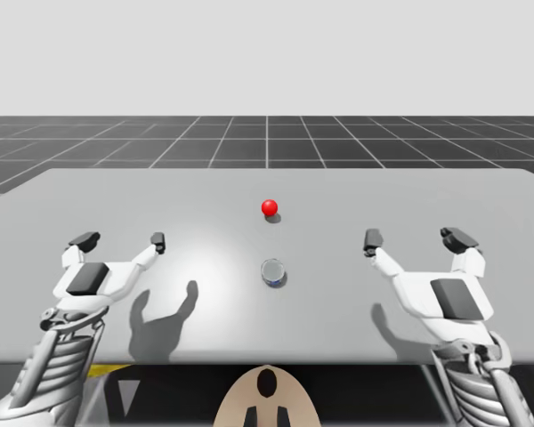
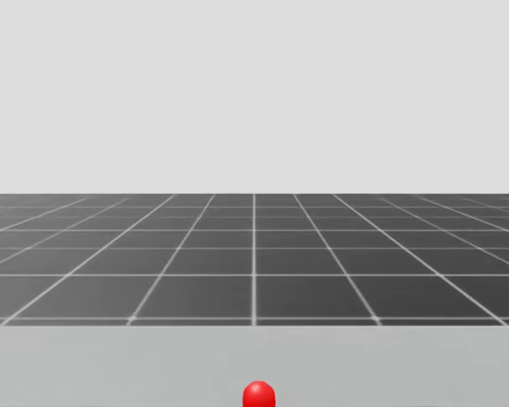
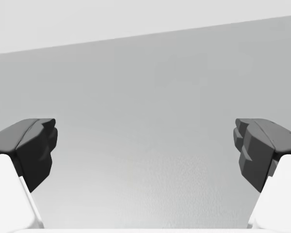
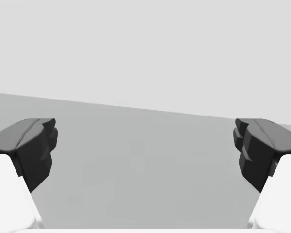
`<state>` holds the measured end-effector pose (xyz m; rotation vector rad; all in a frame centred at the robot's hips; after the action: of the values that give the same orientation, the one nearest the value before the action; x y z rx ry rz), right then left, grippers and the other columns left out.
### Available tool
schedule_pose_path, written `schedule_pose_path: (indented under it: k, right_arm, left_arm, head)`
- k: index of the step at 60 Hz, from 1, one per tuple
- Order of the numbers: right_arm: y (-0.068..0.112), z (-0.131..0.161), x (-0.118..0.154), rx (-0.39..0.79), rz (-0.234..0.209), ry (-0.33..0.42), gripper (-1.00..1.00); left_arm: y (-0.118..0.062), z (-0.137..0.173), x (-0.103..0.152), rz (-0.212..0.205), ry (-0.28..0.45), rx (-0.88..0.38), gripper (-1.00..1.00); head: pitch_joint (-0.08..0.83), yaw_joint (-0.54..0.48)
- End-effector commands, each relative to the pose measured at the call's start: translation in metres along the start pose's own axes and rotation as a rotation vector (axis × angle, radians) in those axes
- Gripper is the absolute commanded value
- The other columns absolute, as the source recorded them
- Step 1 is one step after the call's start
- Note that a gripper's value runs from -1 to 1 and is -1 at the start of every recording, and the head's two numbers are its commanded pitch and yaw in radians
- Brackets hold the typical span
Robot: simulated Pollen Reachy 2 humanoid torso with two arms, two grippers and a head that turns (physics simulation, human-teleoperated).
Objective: Watch the red light. When it turns green, pick up the object.
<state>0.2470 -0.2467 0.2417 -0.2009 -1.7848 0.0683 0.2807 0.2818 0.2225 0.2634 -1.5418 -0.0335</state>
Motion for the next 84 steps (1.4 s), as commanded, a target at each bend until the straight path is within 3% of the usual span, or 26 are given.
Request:
schedule_pose_path:
  k: [1, 11, 26, 32, 36, 41, 44, 56, 84]
  right_arm:
    - [0.002, 0.003, -0.001, -0.056, -0.05, 0.008, -1.0]
    - [0.0, 0.001, 0.0, -0.061, -0.072, 0.031, -1.0]
    - [0.001, 0.0, -0.002, -0.088, -0.059, 0.0, -1.0]
    - [0.003, 0.0, -0.004, -0.032, -0.072, 0.033, -1.0]
    - [0.004, 0.0, -0.005, -0.033, -0.052, 0.021, -1.0]
    - [0.009, -0.001, -0.011, -0.074, 0.008, -0.025, -1.0]
    - [0.01, -0.001, -0.013, -0.077, 0.006, -0.014, -1.0]
    - [0.009, -0.001, -0.015, -0.079, -0.004, -0.004, -1.0]
    - [0.009, -0.001, -0.015, -0.067, -0.015, 0.006, -1.0]
  left_arm:
    - [0.002, 0.001, 0.0, 0.01, 0.014, 0.006, -1.0]
    - [0.002, 0.001, 0.0, 0.005, 0.014, 0.005, -1.0]
    - [0.002, 0.0, 0.0, -0.004, 0.015, 0.003, -1.0]
    - [0.001, 0.0, 0.0, -0.005, 0.018, 0.001, -1.0]
    - [0.001, 0.0, 0.0, -0.006, 0.018, 0.0, -1.0]
    - [0.001, 0.0, -0.001, -0.008, 0.019, -0.002, -1.0]
    - [0.001, 0.0, -0.001, -0.008, 0.018, -0.003, -1.0]
    - [0.001, 0.0, 0.0, -0.011, 0.019, -0.006, -1.0]
    - [-0.001, 0.001, 0.0, -0.015, 0.011, -0.011, -1.0]
  head:
    - [0.004, 0.0]
    - [0.054, 0.0]
    - [0.239, -0.02]
    - [0.293, -0.02]
    - [0.332, -0.02]
    - [0.386, -0.02]
    - [0.41, -0.02]
    - [0.449, -0.02]
    - [0.447, -0.02]
